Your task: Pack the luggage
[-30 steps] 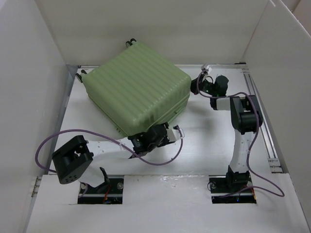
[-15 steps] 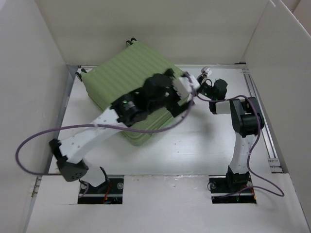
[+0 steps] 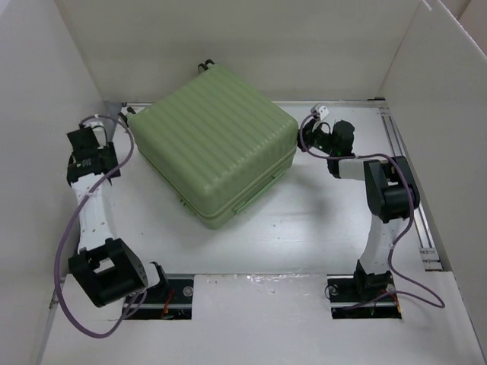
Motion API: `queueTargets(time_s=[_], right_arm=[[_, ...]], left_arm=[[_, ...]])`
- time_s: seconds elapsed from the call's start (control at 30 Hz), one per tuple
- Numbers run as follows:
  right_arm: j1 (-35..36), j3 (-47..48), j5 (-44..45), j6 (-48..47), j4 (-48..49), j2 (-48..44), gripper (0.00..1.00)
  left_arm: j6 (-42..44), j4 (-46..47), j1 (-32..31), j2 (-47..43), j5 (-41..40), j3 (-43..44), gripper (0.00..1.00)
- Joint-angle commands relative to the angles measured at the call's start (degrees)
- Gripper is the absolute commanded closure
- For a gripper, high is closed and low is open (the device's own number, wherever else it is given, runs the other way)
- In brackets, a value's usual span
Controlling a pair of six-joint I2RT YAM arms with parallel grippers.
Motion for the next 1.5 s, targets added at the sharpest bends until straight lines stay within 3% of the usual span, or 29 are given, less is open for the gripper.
queueTargets(time_s=[0.0,0.1,0.27,0.37,0.5,0.57,0.7,0.93,1.07,1.3,1.47], right_arm=[[2.67,-0.99,-3.16,-0.29,6.87,-9.15,1.0],[5.21,-8.01,-0.89,-0.82,10.11,-15.21,1.0],[12.83,-23.54,5.09,-1.43,10.13,-26.1,1.0],[21.34,-31.12,12.02,-1.43,10.12,-33.75,1.0],[29.28,-37.82,23.89,-1.43,2.58,-42.19,1.0],[29.82,-38.53,31.24,-2.57,-5.31,-46.23,1.0],[28.25,-37.92,41.12,-2.57,-8.16,-46.78,1.0],[26.58,-32.2,43.67,-1.88,-9.39,-40.81,1.0],[23.34,-30.53,45.09,2.34,-9.39,-38.79,1.0],[16.3,-24.91,37.45,2.35,-10.88,-34.83,1.0],[14.63,-22.45,34.55,0.59,-12.56,-33.77,1.0]], left_arm=[[-2.52,7.9,-5.19,-0.63,7.21,-6.54,0.52],[-3.14,12.58,-12.13,8.94,6.33,-6.56,0.47],[-1.57,11.73,-17.85,29.66,10.62,9.14,0.47],[-0.25,9.18,-20.58,35.14,13.62,17.22,0.46],[0.28,7.41,-22.86,39.55,14.76,21.21,0.45],[0.81,7.41,-24.27,39.55,14.76,21.13,0.45],[0.81,8.2,-25.77,38.94,15.38,20.42,0.43],[1.34,6.72,-29.64,39.55,14.24,21.56,0.43],[1.95,4.96,-33.85,40.96,14.76,27.08,0.43],[0.12,3.81,-38.95,45.26,17.58,34.74,0.43],[-1.73,4.94,-38.43,43.95,17.58,32.56,0.43]])
